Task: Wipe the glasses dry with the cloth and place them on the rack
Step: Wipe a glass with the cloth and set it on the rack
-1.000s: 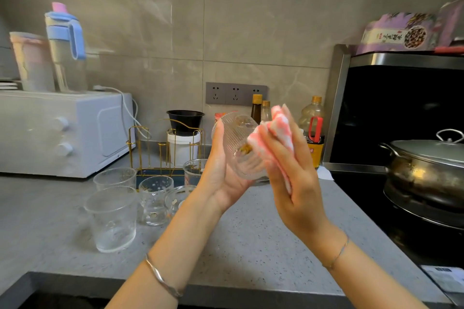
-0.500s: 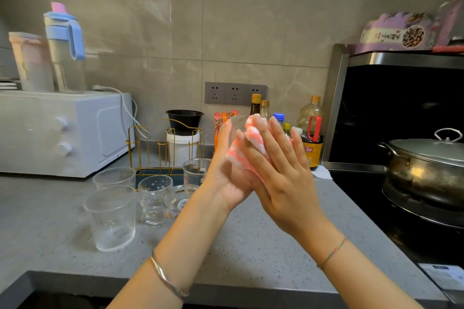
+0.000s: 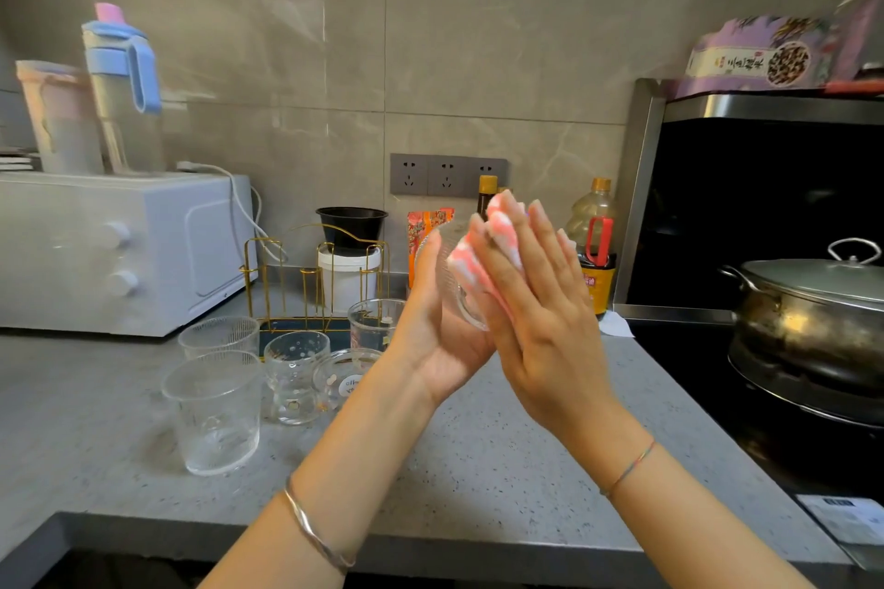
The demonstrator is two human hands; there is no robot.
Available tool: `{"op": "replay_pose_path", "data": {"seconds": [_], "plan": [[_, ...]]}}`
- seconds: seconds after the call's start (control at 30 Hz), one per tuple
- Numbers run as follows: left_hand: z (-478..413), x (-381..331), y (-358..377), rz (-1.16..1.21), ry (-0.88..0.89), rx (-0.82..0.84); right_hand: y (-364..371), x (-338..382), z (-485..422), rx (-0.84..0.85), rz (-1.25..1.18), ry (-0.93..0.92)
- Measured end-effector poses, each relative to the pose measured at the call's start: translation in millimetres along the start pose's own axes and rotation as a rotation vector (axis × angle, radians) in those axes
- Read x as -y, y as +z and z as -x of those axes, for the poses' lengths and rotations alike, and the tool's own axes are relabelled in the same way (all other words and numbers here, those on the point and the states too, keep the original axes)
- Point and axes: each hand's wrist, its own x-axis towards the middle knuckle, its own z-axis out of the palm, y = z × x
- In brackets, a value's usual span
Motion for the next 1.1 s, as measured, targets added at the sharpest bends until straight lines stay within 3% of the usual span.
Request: {"op": "replay_pose_path", "data": {"seconds": [0.1,0.37,0.47,0.67,0.87,1.0,1.1], "plan": [[2,-1,-2,0.044,0.004,0.017,0,-4,5,0.001,-0.042,0.035],[-4,-2,-3,-0.011,0.017,0.022,7,2,18,0.024,0.031,-0.114],[-4,2,-1,-0.022,0.007,0.053,1,1,5,-0.017,-0.003,-0.044],[1,5,-5,-0.102,0.023,0.084,-13,1,-9,0.004,-0.427,0.155],[7,7,-21,-0.391,0.098,0.028,-31,1,-22,-0.037,-1.078,0.447],[12,12,-32,-0.498,0.122,-0.010,-44,-8,-40,-0.026,-0.899,0.452],[12,13,-36,-0.526,0.132,-0.022,-48,-14,-49,0.120,-0.748,0.503]]}}
